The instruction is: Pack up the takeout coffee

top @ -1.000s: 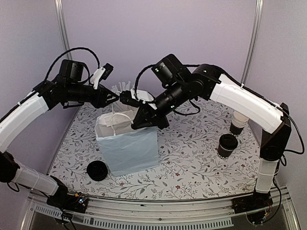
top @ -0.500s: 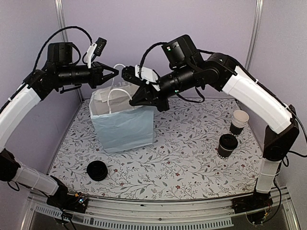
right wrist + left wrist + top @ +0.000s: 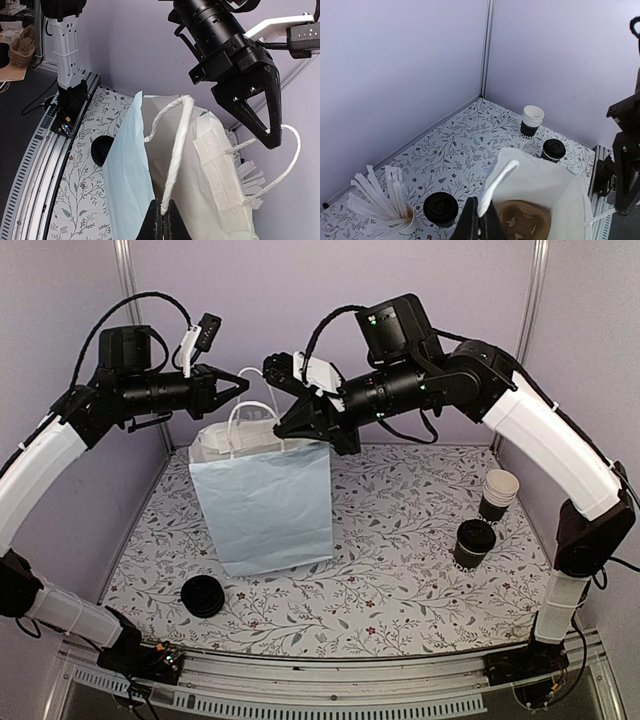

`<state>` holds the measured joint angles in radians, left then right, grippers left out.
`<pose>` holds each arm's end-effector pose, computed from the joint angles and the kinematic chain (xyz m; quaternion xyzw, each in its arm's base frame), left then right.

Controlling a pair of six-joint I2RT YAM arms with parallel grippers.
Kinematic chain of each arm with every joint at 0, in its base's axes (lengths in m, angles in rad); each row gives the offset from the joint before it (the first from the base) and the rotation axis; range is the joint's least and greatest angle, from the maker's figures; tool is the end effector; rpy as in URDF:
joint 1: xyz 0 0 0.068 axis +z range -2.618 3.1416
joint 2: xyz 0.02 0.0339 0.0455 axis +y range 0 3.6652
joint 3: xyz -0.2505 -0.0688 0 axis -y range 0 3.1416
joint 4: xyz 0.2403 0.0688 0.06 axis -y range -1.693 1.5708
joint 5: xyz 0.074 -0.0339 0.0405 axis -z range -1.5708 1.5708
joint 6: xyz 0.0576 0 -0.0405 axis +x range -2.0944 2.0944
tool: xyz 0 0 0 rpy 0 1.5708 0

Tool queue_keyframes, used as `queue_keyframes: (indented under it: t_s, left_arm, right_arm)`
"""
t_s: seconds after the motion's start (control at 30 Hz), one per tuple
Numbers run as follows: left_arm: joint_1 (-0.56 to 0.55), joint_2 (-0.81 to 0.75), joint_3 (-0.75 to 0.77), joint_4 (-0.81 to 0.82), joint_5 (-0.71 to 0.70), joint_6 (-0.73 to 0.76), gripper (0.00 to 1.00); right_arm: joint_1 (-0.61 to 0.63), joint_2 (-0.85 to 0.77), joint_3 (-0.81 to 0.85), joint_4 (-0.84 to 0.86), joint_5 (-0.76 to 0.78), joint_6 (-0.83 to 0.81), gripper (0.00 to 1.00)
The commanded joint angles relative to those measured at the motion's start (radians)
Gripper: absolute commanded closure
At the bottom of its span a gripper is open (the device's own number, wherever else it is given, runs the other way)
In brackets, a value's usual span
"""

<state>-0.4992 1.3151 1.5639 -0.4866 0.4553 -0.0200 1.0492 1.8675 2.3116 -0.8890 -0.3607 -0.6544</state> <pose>0.2486 -0.1644 0.4436 0.3173 0.7107 -0.3260 0.5366 0.1816 0.3568 0.4554 -0.6891 0.4759 0.2517 0.4851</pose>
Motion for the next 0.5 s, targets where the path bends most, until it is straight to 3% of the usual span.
queue_keyframes:
  t_s: [0.0,0.1,0.13,0.23,0.27,0.3,0.33,0.4,0.47]
  left_arm:
    - [-0.003,-0.015,-0.061,0.062,0.000,-0.023,1.00]
    - [-0.003,-0.020,-0.097,0.077,-0.006,-0.026,1.00]
    - [-0.003,-0.019,-0.111,0.079,-0.011,-0.027,0.96]
    - [-0.003,-0.020,-0.172,0.077,-0.096,-0.036,0.49]
    - [-0.002,-0.024,-0.186,0.071,-0.157,-0.037,0.36]
    - [-0.002,-0.031,-0.193,0.062,-0.171,-0.027,0.15]
    - [-0.003,-0.044,-0.194,0.049,-0.154,-0.010,0.03]
    - [-0.003,-0.092,-0.193,0.037,-0.098,0.005,0.01]
    - [-0.005,-0.163,-0.219,0.056,-0.067,-0.003,0.00]
  right_arm:
    - [0.008,-0.018,-0.037,0.006,0.009,-0.007,1.00]
    - [0.008,-0.017,-0.070,0.016,0.015,-0.010,1.00]
    - [0.008,-0.016,-0.090,0.025,0.023,-0.012,0.99]
    - [0.007,-0.006,-0.156,0.048,0.066,-0.024,0.82]
    - [0.006,-0.003,-0.170,0.039,0.070,-0.030,0.67]
    - [0.006,0.000,-0.170,0.026,0.070,-0.034,0.56]
    - [0.006,0.001,-0.167,0.010,0.063,-0.039,0.47]
    - [0.006,-0.023,-0.167,-0.029,0.031,-0.052,0.31]
    - [-0.003,-0.060,-0.157,-0.086,-0.018,-0.079,0.23]
